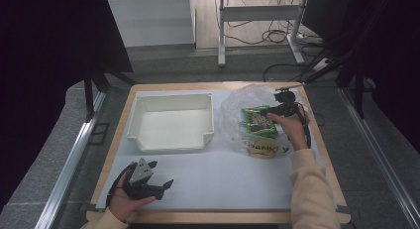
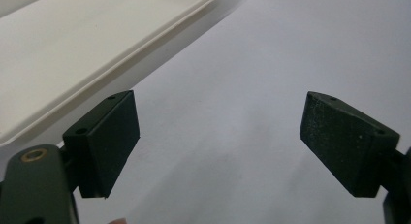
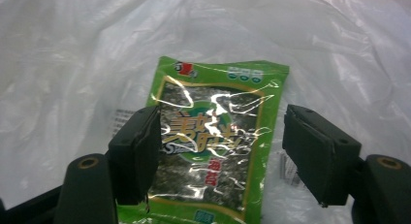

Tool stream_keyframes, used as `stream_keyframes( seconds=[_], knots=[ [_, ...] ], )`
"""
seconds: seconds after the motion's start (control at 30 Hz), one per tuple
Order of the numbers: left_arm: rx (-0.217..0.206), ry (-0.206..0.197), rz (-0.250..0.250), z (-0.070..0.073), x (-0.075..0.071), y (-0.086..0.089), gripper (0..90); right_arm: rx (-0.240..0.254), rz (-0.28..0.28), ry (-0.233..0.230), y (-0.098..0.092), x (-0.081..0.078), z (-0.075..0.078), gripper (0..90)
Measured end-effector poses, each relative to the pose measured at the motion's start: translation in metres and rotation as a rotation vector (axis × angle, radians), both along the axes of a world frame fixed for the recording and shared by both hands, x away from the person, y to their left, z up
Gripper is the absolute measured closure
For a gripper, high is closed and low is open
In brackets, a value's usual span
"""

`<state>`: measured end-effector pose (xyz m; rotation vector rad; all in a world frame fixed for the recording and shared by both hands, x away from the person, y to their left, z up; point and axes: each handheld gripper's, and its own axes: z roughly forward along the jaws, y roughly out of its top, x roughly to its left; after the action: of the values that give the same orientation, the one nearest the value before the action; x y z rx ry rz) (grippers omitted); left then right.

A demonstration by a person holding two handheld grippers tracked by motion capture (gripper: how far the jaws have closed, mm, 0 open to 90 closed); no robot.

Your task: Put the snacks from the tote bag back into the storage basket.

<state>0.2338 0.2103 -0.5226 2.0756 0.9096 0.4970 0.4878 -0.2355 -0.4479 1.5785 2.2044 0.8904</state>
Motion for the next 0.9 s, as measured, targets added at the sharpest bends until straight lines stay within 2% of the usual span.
stream_keyframes(
  seconds=[0.07,0.2,0.53,0.9],
  knots=[
    [-0.001,0.001,0.0,0.0,0.0,0.0,14.3,-0.008,-0.006,0.005,0.0,0.002,0.0,33.9],
    [-0.004,0.004,0.007,0.0,0.001,0.002,14.4,-0.017,-0.017,0.038,-0.003,0.014,-0.005,43.6],
    [-0.001,0.002,0.009,0.0,0.001,0.002,14.4,-0.052,-0.036,0.08,-0.006,0.023,-0.012,47.5],
    [-0.007,0.002,0.015,0.0,0.001,0.003,14.4,-0.093,-0.034,0.129,-0.006,0.031,-0.025,59.0]
  ],
)
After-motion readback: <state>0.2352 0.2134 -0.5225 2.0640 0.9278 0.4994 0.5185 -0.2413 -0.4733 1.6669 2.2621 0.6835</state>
